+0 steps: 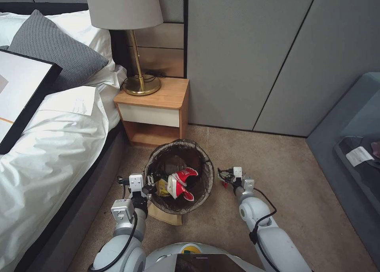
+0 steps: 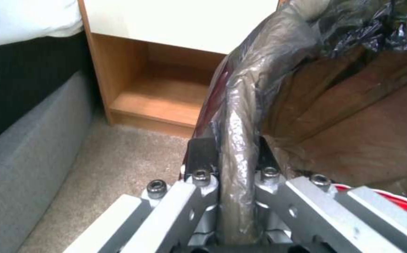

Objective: Pick up the trash bin, then pick up the garbage from the floor and place it into the trash bin.

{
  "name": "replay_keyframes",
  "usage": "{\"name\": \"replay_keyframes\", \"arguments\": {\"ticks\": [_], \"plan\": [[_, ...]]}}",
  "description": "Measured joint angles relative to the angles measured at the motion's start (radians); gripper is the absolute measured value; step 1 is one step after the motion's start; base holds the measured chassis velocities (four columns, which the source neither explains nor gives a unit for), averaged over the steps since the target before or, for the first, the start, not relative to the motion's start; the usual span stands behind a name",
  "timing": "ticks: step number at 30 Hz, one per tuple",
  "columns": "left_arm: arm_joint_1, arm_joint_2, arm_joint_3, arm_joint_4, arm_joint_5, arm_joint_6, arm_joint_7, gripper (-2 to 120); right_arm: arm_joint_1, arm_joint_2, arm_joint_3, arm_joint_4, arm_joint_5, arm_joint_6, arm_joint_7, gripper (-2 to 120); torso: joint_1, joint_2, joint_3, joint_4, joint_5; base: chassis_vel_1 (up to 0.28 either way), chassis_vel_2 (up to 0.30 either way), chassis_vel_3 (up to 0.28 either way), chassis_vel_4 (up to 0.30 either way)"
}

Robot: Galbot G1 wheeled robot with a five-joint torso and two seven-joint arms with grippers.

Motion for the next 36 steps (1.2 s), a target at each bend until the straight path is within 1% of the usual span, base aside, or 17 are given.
{"name": "replay_keyframes", "arguments": {"ticks": [7, 12, 15, 24, 30, 36], "plan": [[0.0, 0.0, 0.0, 0.0, 0.0, 0.0, 0.0, 2, 0.039, 0.015, -0.019, -0.11, -0.006, -0.013, -0.005, 100, 0.0, 0.0, 0.0, 0.0, -0.0001, 0.0, 0.0, 0.0, 0.0], [0.0, 0.0, 0.0, 0.0, 0.0, 0.0, 0.0, 2, 0.062, 0.024, -0.027, -0.191, -0.049, 0.011, -0.023, 100, 0.0, 0.0, 0.0, -0.0001, -0.0001, 0.0, 0.0, 0.0, 0.0], [0.0, 0.0, 0.0, 0.0, 0.0, 0.0, 0.0, 2, 0.068, 0.026, -0.028, -0.204, -0.059, 0.018, -0.027, 100, 0.0, 0.0, 0.0, 0.0, -0.0001, 0.0, 0.0, 0.0, 0.0], [0.0, 0.0, 0.0, 0.0, 0.0, 0.0, 0.0, 2, 0.14, 0.041, -0.025, -0.306, -0.096, 0.064, -0.05, 100, 0.0, 0.0, 0.0, 0.0, 0.0, 0.0, 0.0, 0.0, 0.0], [0.0, 0.0, 0.0, 0.0, 0.0, 0.0, 0.0, 2, 0.164, 0.044, -0.023, -0.336, -0.098, 0.071, -0.056, 100, 0.0, 0.0, 0.0, 0.0, 0.0, 0.0, 0.0, 0.0, 0.0], [0.0, 0.0, 0.0, 0.0, 0.0, 0.0, 0.0, 2, 0.186, 0.054, -0.014, -0.395, -0.115, 0.086, -0.063, 100, 0.0, 0.0, 0.0, 0.0, -0.0001, 0.0, 0.0, 0.0, 0.0]]}}
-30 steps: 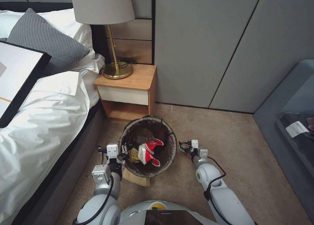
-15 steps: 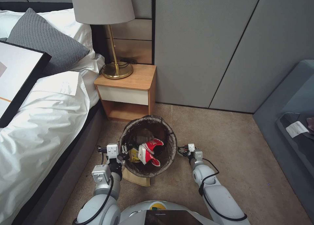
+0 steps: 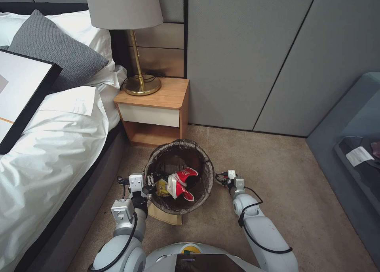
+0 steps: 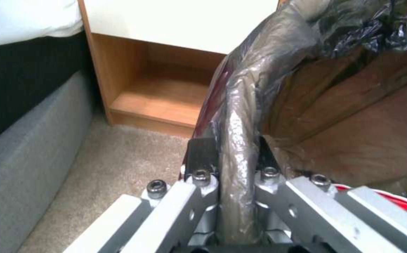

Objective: Pick up the trash bin, then pick up the garbage from the floor and place it into the trash bin.

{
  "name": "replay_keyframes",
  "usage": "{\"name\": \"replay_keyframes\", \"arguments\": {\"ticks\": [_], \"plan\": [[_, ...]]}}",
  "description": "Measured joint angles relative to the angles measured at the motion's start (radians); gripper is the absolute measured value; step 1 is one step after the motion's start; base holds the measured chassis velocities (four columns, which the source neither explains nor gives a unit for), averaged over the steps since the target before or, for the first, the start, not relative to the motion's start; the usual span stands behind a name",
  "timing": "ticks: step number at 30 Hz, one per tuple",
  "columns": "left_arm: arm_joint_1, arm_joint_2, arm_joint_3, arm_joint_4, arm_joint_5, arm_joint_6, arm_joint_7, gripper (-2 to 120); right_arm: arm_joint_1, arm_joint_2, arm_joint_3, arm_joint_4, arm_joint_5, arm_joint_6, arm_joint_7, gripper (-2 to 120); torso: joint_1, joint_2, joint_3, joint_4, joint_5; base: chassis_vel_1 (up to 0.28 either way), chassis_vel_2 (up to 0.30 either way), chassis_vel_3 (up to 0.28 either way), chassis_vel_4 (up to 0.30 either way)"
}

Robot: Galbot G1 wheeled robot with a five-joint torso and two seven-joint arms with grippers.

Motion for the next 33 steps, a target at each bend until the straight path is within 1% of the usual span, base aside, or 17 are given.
{"name": "replay_keyframes", "arguments": {"ticks": [10, 13, 14, 15, 16, 17, 18, 19, 21, 22, 25, 26, 29, 30, 32, 33], "plan": [[0.0, 0.0, 0.0, 0.0, 0.0, 0.0, 0.0, 2, -0.003, 0.008, 0.012, -0.044, -0.027, 0.018, -0.018, 100, 0.0, 0.0, 0.0, -0.0001, 0.0001, 0.0, 0.0, 0.0, 0.0], [0.0, 0.0, 0.0, 0.0, 0.0, 0.0, 0.0, 2, -0.003, 0.009, 0.018, -0.068, -0.033, 0.033, -0.021, 99, 0.0, 0.0, 0.0, -0.0001, 0.0001, 0.0, 0.0, 0.0, 0.0], [0.0, 0.0, 0.0, 0.0, 0.0, 0.0, 0.0, 2, -0.003, 0.01, 0.02, -0.074, -0.035, 0.035, -0.021, 95, 0.0, 0.0, 0.0, 0.0, 0.0001, 0.0, 0.0, 0.0, 0.0], [0.0, 0.0, 0.0, 0.0, 0.0, 0.0, 0.0, 2, -0.003, 0.01, 0.02, -0.074, -0.035, 0.035, -0.021, 95, 0.0, 0.0, 0.0, 0.0, 0.0001, 0.0, 0.0, 0.0, 0.0], [0.0, 0.0, 0.0, 0.0, 0.0, 0.0, 0.0, 2, -0.002, 0.012, 0.022, -0.085, -0.041, 0.043, -0.023, 89, 0.0, 0.0, 0.0, -0.0001, 0.0, 0.0, 0.0, 0.0, 0.0], [0.0, 0.0, 0.0, 0.0, 0.0, 0.0, 0.0, 2, -0.001, 0.014, 0.023, -0.091, -0.043, 0.046, -0.025, 86, 0.0, 0.0, 0.0, -0.0001, 0.0, 0.0, 0.0, 0.0, 0.0], [0.0, 0.0, 0.0, 0.0, 0.0, 0.0, 0.0, 2, -0.001, 0.014, 0.023, -0.091, -0.043, 0.046, -0.025, 86, 0.0, 0.0, 0.0, -0.0001, 0.0, 0.0, 0.0, 0.0, 0.0], [0.0, 0.0, 0.0, 0.0, 0.0, 0.0, 0.0, 2, 0.001, 0.016, 0.025, -0.1, -0.047, 0.053, -0.029, 79, 0.0, 0.0, 0.0, -0.0001, 0.0001, 0.0, 0.0, 0.0, 0.0], [0.0, 0.0, 0.0, 0.0, 0.0, 0.0, 0.0, 2, 0.003, 0.017, 0.028, -0.112, -0.051, 0.062, -0.037, 70, 0.0, 0.0, 0.0, 0.0, 0.0001, 0.0, 0.0, 0.0, 0.0], [0.0, 0.0, 0.0, 0.0, 0.0, 0.0, 0.0, 2, 0.003, 0.017, 0.028, -0.112, -0.051, 0.062, -0.037, 70, 0.0, 0.0, 0.0, 0.0, 0.0001, 0.0, 0.0, 0.0, 0.0], [0.0, 0.0, 0.0, 0.0, 0.0, 0.0, 0.0, 2, 0.005, 0.019, 0.032, -0.124, -0.056, 0.076, -0.048, 55, 0.0, 0.0, 0.0, -0.0001, 0.0001, 0.0, 0.0, 0.0, 0.0], [0.0, 0.0, 0.0, 0.0, 0.0, 0.0, 0.0, 2, 0.005, 0.019, 0.032, -0.124, -0.056, 0.076, -0.048, 55, 0.0, 0.0, 0.0, -0.0001, 0.0001, 0.0, 0.0, 0.0, 0.0], [0.0, 0.0, 0.0, 0.0, 0.0, 0.0, 0.0, 2, 0.005, 0.02, 0.033, -0.127, -0.057, 0.079, -0.05, 40, 0.0, 0.0, 0.0, -0.0001, 0.0001, 0.0, 0.0, 0.0, 0.0], [0.0, 0.0, 0.0, 0.0, 0.0, 0.0, 0.0, 2, 0.005, 0.02, 0.033, -0.127, -0.057, 0.079, -0.05, 40, 0.0, 0.0, 0.0, -0.0001, 0.0001, 0.0, 0.0, 0.0, 0.0], [0.0, 0.0, 0.0, 0.0, 0.0, 0.0, 0.0, 2, 0.005, 0.019, 0.033, -0.128, -0.058, 0.082, -0.05, 31, 0.0, 0.0, 0.0, -0.0001, 0.0, 0.0, 0.0, 0.0, 0.0], [0.0, 0.0, 0.0, 0.0, 0.0, 0.0, 0.0, 2, 0.005, 0.019, 0.033, -0.128, -0.058, 0.082, -0.05, 31, 0.0, 0.0, 0.0, -0.0001, 0.0, 0.0, 0.0, 0.0, 0.0]]}}
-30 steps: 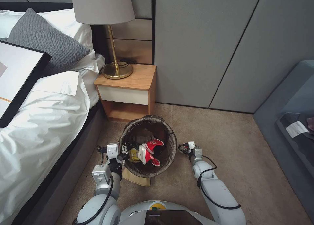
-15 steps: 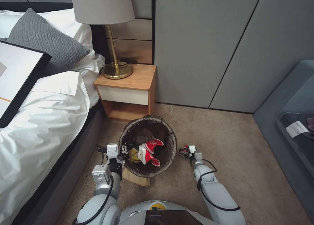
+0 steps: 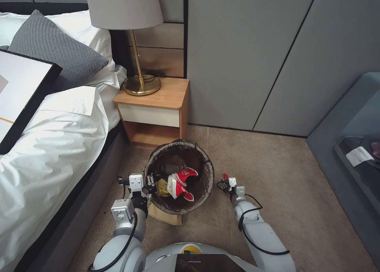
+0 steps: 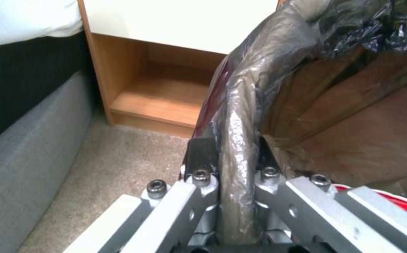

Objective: Pick up the trash bin, then pick up the garbage from the floor and place it into the trash bin.

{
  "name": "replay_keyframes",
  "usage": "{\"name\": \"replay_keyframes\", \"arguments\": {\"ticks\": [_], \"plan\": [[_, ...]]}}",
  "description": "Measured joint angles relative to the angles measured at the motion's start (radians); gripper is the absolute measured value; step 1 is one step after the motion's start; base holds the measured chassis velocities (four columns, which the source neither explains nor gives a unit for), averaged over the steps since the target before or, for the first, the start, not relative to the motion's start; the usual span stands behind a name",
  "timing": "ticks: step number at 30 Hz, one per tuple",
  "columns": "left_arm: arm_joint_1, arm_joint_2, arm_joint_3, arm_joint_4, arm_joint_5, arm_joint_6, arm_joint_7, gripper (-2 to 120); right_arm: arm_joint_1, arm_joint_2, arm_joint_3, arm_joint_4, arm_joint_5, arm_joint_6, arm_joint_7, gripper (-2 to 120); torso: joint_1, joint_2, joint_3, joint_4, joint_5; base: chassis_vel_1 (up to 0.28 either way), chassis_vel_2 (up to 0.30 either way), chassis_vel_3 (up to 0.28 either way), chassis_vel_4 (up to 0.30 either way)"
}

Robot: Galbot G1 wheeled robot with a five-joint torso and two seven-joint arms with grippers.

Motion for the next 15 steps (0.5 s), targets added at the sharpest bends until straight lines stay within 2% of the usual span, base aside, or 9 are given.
{"name": "replay_keyframes", "arguments": {"ticks": [3, 4, 7, 15], "plan": [[0.0, 0.0, 0.0, 0.0, 0.0, 0.0, 0.0, 2, 0.0, -0.001, 0.001, 0.0, 0.0, 0.003, -0.001, 14, 0.0, 0.0, 0.0, 0.0, 0.0, 0.0, 0.0, 0.0, 0.0], [0.0, 0.0, 0.0, 0.0, 0.0, 0.0, 0.0, 2, 0.0, -0.001, 0.001, 0.0, 0.0, 0.003, -0.001, 14, 0.0, 0.0, 0.0, 0.0, 0.0, 0.0, 0.0, 0.0, 0.0], [0.0, 0.0, 0.0, 0.0, 0.0, 0.0, 0.0, 2, -0.001, -0.002, 0.002, 0.0, -0.003, 0.009, -0.001, 3, 0.0, 0.0, 0.0, 0.0, 0.0, 0.0, 0.0, 0.0, 0.0], [0.0, 0.0, 0.0, 0.0, 0.0, 0.0, 0.0, 2, -0.002, -0.005, 0.003, 0.001, -0.007, 0.02, -0.003, 0, 0.0, 0.0, 0.0, 0.0, 0.0, 0.0, 0.0, 0.0, 0.0]]}}
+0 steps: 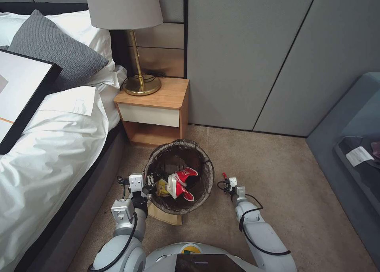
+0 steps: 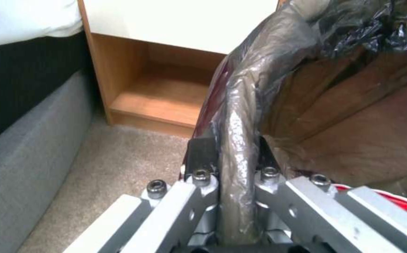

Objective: Pick up the trash bin, then pick up the garbage from the floor and place it into the trash bin.

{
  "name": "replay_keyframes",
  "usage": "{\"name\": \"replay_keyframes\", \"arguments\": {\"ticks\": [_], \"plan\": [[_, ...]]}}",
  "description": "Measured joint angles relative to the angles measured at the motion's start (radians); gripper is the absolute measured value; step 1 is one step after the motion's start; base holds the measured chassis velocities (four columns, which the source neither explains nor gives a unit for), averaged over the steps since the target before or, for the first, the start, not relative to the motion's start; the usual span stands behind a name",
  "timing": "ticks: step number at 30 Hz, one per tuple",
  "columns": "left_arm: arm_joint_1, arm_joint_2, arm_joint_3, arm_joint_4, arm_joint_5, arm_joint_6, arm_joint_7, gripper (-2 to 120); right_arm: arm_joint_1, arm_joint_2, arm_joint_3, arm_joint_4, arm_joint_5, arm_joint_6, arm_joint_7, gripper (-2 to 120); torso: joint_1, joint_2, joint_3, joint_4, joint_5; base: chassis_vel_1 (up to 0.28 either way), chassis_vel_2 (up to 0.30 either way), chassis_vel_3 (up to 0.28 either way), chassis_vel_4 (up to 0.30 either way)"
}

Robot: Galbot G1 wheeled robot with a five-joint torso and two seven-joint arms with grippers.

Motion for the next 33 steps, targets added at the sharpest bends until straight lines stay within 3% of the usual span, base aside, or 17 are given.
{"name": "replay_keyframes", "arguments": {"ticks": [10, 15, 17, 18, 21, 22, 25, 26, 30, 33], "plan": [[0.0, 0.0, 0.0, 0.0, 0.0, 0.0, 0.0, 2, -0.008, -0.003, 0.003, 0.026, -0.012, 0.037, 0.0, 0, 0.0, 0.0, 0.0, 0.0, 0.0001, 0.0, 0.0, 0.0, 0.0], [0.0, 0.0, 0.0, 0.0, 0.0, 0.0, 0.0, 2, -0.049, -0.011, 0.003, 0.166, -0.009, 0.115, 0.004, 0, 0.0, 0.0, 0.0, -0.0001, 0.0001, 0.0, 0.0, 0.0, 0.0], [0.0, 0.0, 0.0, 0.0, 0.0, 0.0, 0.0, 2, -0.076, -0.019, 0.005, 0.278, 0.0, 0.218, -0.02, 0, 0.0, 0.0, 0.0, 0.0, 0.0, 0.0, 0.0, 0.0, 0.0], [0.0, 0.0, 0.0, 0.0, 0.0, 0.0, 0.0, 2, -0.076, -0.019, 0.005, 0.278, 0.0, 0.218, -0.02, 0, 0.0, 0.0, 0.0, 0.0, 0.0, 0.0, 0.0, 0.0, 0.0], [0.0, 0.0, 0.0, 0.0, 0.0, 0.0, 0.0, 2, -0.13, -0.045, 0.013, 0.492, 0.059, 0.373, -0.199, 0, 0.0, 0.0, 0.0, 0.0001, 0.0001, 0.0, 0.0, 0.0, 0.0], [0.0, 0.0, 0.0, 0.0, 0.0, 0.0, 0.0, 2, -0.13, -0.045, 0.013, 0.492, 0.059, 0.373, -0.199, 0, 0.0, 0.0, 0.0, 0.0001, 0.0001, 0.0, 0.0, 0.0, 0.0], [0.0, 0.0, 0.0, 0.0, 0.0, 0.0, 0.0, 2, -0.205, -0.091, 0.001, 0.739, 0.176, 0.423, -0.395, 0, 0.0, 0.0, 0.0, 0.0, -0.0003, 0.0, 0.0, 0.0, 0.0], [0.0, 0.0, 0.0, 0.0, 0.0, 0.0, 0.0, 2, -0.205, -0.091, 0.001, 0.739, 0.176, 0.423, -0.395, 0, 0.0, 0.0, 0.0, 0.0, -0.0003, 0.0, 0.0, 0.0, 0.0], [0.0, 0.0, 0.0, 0.0, 0.0, 0.0, 0.0, 2, -0.291, -0.161, -0.057, 0.932, 0.29, 0.436, -0.587, 0, 0.0, 0.0, 0.0, -0.0001, -0.0001, 0.0, 0.0, 0.0, 0.0], [0.0, 0.0, 0.0, 0.0, 0.0, 0.0, 0.0, 2, -0.323, -0.199, -0.091, 0.973, 0.312, 0.435, -0.646, 0, 0.0, 0.0, 0.0, 0.0, -0.0001, 0.0, 0.0, 0.0, 0.0]]}}
